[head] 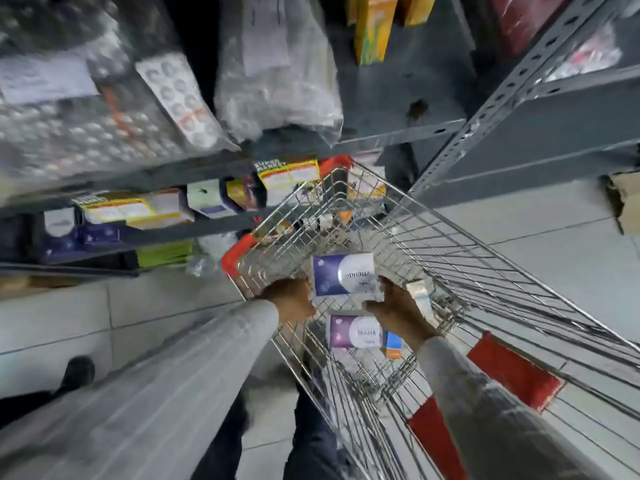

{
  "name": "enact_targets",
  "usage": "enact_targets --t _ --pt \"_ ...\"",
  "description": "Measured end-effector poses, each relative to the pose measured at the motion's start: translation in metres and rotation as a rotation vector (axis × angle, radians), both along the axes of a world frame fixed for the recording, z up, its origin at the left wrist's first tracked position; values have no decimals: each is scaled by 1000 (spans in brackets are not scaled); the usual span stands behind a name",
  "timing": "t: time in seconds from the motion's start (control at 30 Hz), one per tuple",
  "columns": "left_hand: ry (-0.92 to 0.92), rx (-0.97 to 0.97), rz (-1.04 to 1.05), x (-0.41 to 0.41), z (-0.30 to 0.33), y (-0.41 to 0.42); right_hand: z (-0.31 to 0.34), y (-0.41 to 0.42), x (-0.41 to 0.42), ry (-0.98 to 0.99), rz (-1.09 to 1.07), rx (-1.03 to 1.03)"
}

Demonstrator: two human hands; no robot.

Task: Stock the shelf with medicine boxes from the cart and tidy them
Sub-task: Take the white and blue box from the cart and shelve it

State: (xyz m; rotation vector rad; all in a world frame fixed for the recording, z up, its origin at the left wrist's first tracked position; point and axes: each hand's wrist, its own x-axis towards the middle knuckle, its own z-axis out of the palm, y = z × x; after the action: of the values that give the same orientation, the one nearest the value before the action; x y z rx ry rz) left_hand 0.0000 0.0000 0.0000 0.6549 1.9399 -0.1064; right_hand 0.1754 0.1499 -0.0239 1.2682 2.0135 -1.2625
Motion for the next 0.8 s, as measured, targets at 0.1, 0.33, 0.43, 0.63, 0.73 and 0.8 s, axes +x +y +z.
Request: enact_targets --t 0.1,0.33,0.43,0.63,0.73,0.8 --pt "-145 72 375 8 -24 11 -18 8 -7 47 -153 -150" --pt "-214 230 651 26 -36 23 -29 8 -12 127 -274 -192" --pt "-143 333 660 24 -24 22 -14 5 -8 271 -352 -59" --pt "-28 788 717 16 56 23 65 -7 -11 716 -775 -64" --pt "-136 974 725 6 107 18 125 -12 -17 852 -816 -22" --pt "-198 1064 734 -2 146 13 167 -20 -24 916 -800 78"
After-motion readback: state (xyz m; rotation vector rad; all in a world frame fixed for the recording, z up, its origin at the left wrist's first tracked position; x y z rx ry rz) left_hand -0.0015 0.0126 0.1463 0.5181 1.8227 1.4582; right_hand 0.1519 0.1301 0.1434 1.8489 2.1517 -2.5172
